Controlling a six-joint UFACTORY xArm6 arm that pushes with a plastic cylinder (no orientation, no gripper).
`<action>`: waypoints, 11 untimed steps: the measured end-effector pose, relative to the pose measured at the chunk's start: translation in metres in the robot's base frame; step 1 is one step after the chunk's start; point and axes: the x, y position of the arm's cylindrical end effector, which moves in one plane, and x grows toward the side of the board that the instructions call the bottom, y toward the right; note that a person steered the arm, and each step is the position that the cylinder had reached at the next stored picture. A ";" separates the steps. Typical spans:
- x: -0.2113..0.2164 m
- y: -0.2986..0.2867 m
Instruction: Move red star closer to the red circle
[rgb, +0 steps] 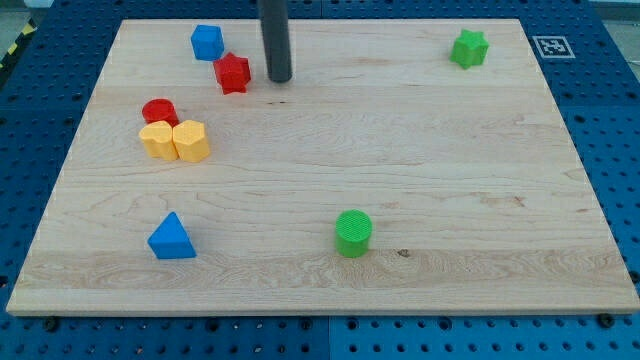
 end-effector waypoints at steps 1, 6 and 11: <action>-0.007 -0.019; 0.029 -0.089; -0.011 -0.138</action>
